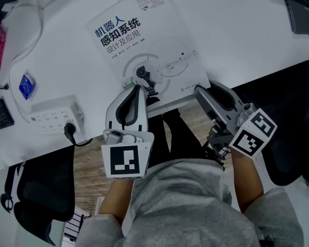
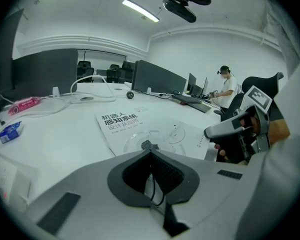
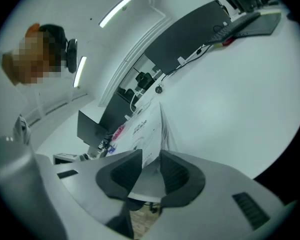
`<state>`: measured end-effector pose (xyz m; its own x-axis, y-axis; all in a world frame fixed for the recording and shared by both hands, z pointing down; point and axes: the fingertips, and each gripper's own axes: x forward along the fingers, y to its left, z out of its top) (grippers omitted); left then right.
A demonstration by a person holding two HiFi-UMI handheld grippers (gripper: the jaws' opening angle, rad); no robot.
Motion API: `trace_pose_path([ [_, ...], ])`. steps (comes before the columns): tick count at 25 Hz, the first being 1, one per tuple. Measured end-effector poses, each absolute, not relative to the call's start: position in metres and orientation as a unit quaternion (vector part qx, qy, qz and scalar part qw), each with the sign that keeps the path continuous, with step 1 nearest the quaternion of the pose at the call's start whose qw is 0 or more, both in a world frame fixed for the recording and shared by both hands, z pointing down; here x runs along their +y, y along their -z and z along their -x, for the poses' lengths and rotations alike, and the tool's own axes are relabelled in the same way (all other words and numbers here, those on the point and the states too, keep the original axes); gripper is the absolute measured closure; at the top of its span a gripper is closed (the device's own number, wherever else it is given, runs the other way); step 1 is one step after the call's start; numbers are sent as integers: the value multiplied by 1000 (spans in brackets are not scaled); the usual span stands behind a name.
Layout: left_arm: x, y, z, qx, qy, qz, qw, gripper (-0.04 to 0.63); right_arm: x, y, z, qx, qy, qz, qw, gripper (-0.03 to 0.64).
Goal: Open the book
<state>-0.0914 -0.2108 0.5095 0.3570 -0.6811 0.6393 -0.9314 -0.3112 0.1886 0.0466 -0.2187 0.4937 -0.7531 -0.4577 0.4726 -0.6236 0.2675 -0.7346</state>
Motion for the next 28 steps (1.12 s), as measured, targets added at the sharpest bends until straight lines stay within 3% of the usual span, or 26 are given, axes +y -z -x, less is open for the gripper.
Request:
trace_pose_path([
  [5,-211,-509,91,-521,-221,-776,279,588,-220,-491,-28,-799,-507,-313,76,497],
  [8,-210,-506,93,-522,-219,-776,280,588,-224,-494,-27,-790,-496,-351,87,545],
  [17,-207,-461,100,-540,-205,-776,255,586,-216,-441,-2,-850,-351,-375,119,571],
  [28,-165,-391,146,-614,-181,-740,206,588,-172,-379,75,-935,-167,-264,168,574],
])
